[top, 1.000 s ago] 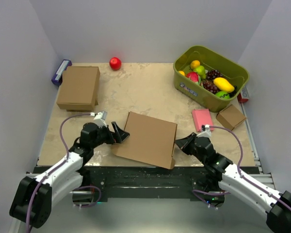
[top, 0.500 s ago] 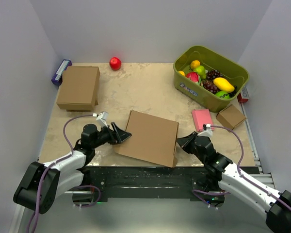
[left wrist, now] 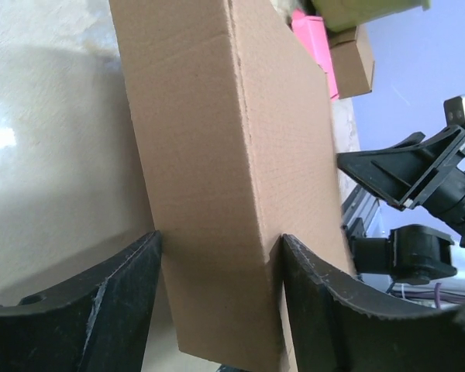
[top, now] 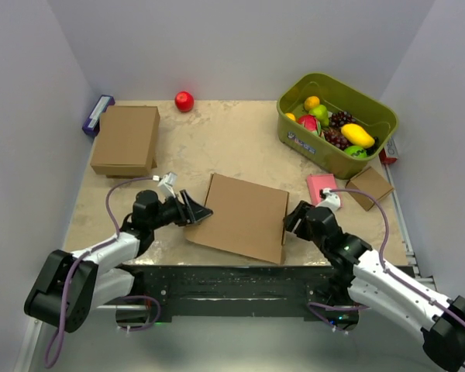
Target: Fold the paper box
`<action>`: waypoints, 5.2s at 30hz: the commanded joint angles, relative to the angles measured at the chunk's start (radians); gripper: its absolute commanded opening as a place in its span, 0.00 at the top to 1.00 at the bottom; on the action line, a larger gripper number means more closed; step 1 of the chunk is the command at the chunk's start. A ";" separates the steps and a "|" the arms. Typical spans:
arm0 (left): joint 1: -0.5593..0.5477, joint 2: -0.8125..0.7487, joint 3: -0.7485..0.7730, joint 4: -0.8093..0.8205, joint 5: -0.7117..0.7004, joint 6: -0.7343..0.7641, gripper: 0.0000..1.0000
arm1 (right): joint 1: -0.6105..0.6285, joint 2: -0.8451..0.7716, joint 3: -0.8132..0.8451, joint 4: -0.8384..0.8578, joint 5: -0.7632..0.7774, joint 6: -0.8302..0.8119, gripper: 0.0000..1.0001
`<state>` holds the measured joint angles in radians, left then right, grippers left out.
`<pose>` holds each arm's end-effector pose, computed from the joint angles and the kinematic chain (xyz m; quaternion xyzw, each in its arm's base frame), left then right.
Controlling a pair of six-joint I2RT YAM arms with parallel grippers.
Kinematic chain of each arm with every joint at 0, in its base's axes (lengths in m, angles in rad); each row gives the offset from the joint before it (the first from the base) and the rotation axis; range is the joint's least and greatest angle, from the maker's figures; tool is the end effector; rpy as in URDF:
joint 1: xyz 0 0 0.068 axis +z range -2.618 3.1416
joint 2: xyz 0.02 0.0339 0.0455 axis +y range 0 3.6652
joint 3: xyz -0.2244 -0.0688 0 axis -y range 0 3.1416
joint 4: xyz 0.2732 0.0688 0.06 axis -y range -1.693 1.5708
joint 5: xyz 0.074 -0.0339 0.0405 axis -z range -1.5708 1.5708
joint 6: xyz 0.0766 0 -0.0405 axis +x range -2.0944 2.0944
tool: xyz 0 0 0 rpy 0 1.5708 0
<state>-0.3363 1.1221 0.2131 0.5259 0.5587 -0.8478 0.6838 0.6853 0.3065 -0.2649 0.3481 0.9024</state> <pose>0.2384 -0.1264 0.0851 -0.0523 0.8098 -0.4898 0.3188 0.2018 0.1308 0.1226 0.1731 0.8673 0.2051 0.4193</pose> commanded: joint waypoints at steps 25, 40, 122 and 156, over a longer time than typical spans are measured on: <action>-0.003 0.079 0.264 -0.414 0.069 0.266 0.32 | 0.813 0.536 0.566 -0.192 0.529 -0.098 0.01; -0.119 0.030 0.425 -0.599 -0.216 0.529 0.16 | 0.520 -0.032 0.303 -0.663 0.321 0.411 0.02; 0.056 -0.461 0.008 -0.477 -0.338 0.142 0.00 | -0.090 0.594 -0.072 0.552 -0.164 0.039 1.00; 0.082 -0.220 -0.038 -0.268 -0.235 0.108 0.00 | -0.092 0.606 -0.049 0.506 -0.130 0.055 1.00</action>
<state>-0.2558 0.9550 0.1642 0.3004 0.3962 -0.7658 0.5949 1.2400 0.2916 0.5041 0.1593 0.9859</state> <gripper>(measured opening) 0.994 0.087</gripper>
